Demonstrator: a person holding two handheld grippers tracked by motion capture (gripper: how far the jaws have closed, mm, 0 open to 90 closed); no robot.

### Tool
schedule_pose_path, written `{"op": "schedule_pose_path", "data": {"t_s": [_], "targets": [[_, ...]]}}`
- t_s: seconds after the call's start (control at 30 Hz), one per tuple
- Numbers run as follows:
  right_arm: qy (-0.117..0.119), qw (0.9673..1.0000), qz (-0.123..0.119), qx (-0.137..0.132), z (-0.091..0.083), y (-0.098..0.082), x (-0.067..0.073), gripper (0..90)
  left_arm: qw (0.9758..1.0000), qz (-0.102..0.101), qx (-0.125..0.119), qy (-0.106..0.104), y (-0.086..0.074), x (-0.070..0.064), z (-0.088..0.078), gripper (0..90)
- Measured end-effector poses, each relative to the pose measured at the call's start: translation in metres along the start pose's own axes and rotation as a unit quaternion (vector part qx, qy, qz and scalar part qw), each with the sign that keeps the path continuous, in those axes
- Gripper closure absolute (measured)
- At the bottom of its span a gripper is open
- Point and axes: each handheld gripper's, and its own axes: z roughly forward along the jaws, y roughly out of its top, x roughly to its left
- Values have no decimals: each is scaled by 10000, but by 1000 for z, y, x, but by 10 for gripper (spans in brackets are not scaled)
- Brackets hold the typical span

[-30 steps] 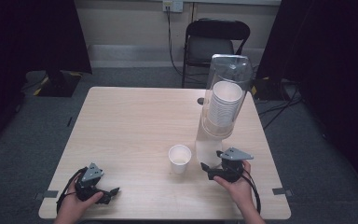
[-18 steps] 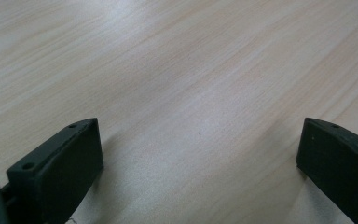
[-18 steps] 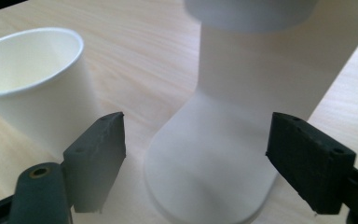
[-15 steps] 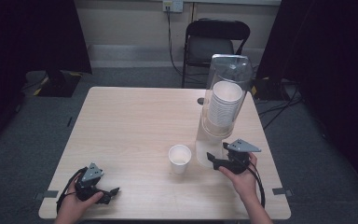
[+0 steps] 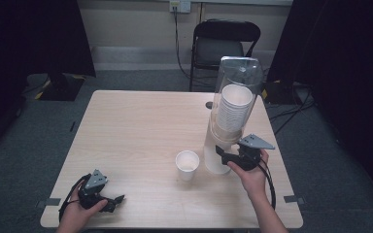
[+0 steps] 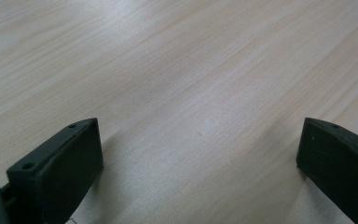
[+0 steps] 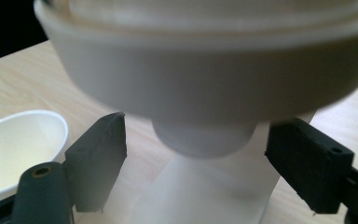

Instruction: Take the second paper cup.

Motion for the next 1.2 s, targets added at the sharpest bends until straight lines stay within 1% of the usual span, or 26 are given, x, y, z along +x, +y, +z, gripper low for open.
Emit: {"op": "schedule_pose_path", "data": {"t_s": [0.03,0.07,0.17,0.23,0.3,0.37,0.4,0.47,0.5,0.53,0.6,0.7,0.83,0.87,0.9,0.97,1.03,1.1,1.2], "targets": [[-53,9999,-19,-87,0,3,0,189,10000,-1,-2,1,0,0,0,0],[-19,9999,2,-121,1,5,0,195,10000,2,-1,2,0,0,0,0],[-1,9999,24,-166,3,6,0,198,10000,4,-1,6,0,0,0,0],[-33,9999,55,-133,4,7,0,198,10000,3,0,2,0,0,0,0],[-34,9997,23,-252,5,8,0,203,10000,0,-1,0,0,0,0,0],[29,9994,68,-338,6,9,1,207,10000,-2,-2,0,0,0,0,0],[-36,9993,27,-380,7,11,2,212,10000,3,-2,7,0,0,0,0],[-11,9992,37,-398,8,12,2,217,10000,-2,-2,-1,0,0,0,0],[-39,9992,48,-403,8,13,2,218,10000,4,0,2,0,0,0,0],[-22,9990,52,-448,9,14,2,221,10000,-1,-3,1,0,0,0,0],[-50,9990,64,-431,9,15,2,231,10000,1,-2,2,0,0,0,0],[-33,9989,88,-463,10,14,2,253,10000,0,-3,1,0,0,0,0],[-87,9987,90,-490,11,12,3,274,10000,1,-2,1,0,0,0,0],[-119,9986,25,-517,11,12,2,308,10000,3,-2,2,0,0,0,0],[-148,9985,2,-530,10,11,2,313,10000,1,-2,2,0,0,0,0],[-127,9981,-24,-598,10,9,1,316,10000,4,0,2,0,0,0,0],[-138,9978,11,-648,11,7,2,317,10000,0,-2,1,0,0,0,0],[-136,9971,-27,-745,11,5,1,316,10000,2,-3,3,0,0,0,0],[-179,9968,7,-774,11,4,3,313,10000,1,-2,2,0,0,0,0]]}}
